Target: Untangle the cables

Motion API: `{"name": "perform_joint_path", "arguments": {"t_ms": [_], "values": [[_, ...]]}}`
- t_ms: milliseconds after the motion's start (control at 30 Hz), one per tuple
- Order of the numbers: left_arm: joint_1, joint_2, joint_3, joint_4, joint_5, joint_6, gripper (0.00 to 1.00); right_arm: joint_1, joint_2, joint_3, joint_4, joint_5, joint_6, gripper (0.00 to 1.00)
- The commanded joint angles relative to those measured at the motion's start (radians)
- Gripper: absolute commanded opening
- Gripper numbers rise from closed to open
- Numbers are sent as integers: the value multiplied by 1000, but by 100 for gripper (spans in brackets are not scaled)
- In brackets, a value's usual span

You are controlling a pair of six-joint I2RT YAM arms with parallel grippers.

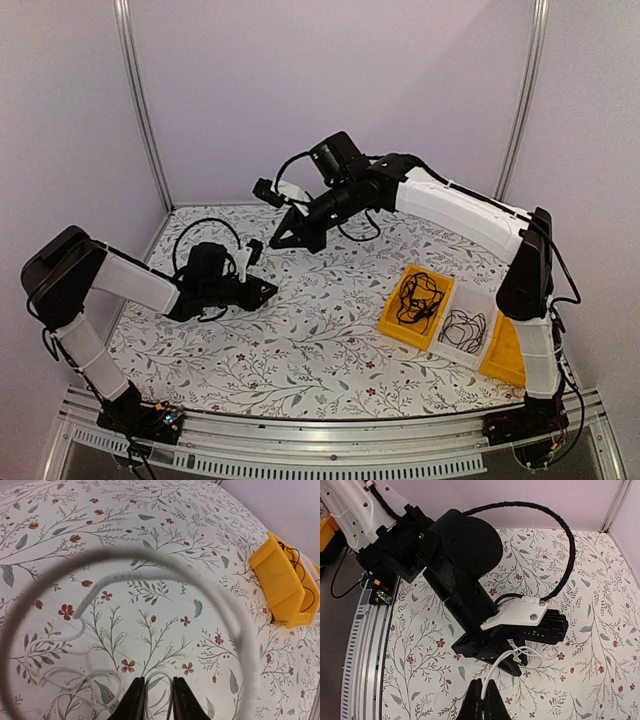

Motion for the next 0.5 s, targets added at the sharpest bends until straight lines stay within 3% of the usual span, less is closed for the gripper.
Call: {"name": "perform_joint_path", "arguments": {"t_ms": [0,167,467], "values": [[-9,29,0,67,7,-3,19,-2,-168,148,-46,-28,-38,0],[-8,60,-14,69,13,-22,13,-1,-314,177,39,54,-39,0],[-8,76,-29,46,1,-35,5,-16,-501,200,254,333,-69,0]]}}
